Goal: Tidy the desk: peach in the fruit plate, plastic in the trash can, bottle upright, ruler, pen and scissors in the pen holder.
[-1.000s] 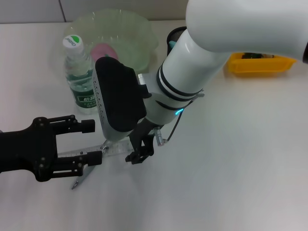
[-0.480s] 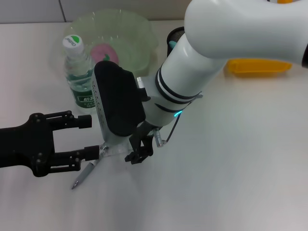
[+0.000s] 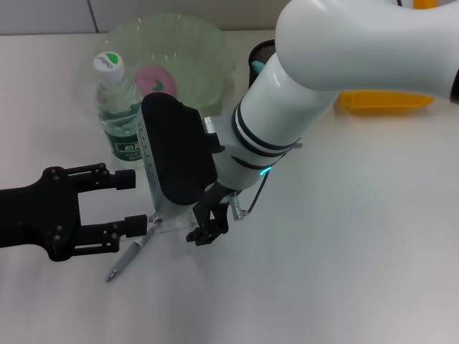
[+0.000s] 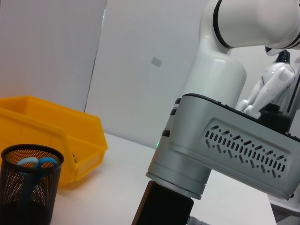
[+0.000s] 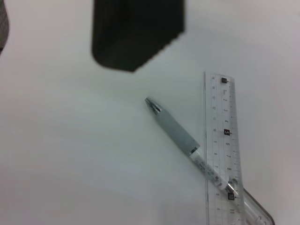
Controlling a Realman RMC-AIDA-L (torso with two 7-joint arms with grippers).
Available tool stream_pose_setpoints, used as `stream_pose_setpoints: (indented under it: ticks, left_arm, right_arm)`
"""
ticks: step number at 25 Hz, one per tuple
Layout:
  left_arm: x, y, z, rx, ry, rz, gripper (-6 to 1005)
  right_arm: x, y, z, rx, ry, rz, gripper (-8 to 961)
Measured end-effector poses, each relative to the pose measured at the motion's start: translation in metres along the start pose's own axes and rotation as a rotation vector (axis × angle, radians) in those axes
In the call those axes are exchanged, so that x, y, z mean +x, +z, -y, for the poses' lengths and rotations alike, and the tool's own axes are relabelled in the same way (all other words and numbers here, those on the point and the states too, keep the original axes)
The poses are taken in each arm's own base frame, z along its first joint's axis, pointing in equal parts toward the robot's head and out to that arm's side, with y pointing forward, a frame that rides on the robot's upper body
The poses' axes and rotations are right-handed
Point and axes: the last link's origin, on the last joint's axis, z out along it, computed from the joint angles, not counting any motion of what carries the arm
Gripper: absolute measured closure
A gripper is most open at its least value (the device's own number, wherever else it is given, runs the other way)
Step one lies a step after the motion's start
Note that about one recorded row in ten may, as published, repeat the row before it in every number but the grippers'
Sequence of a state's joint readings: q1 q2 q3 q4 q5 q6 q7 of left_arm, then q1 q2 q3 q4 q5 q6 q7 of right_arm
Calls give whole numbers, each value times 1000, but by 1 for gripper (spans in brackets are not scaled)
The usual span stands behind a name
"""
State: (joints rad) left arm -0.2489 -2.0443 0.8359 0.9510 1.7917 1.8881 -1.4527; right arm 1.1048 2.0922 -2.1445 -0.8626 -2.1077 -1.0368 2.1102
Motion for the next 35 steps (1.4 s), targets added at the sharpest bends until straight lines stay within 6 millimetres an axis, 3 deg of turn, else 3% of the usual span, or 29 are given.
stream_pose_setpoints:
  ticks: [11, 35]
  left_arm:
    - [0, -11, 1, 37, -3, -14, 260]
    - [1, -11, 3, 39, 1, -14, 260]
  right_arm:
    - [1, 1, -1, 2, 3, 6, 371]
    - [4, 6, -2, 23, 3, 9, 374]
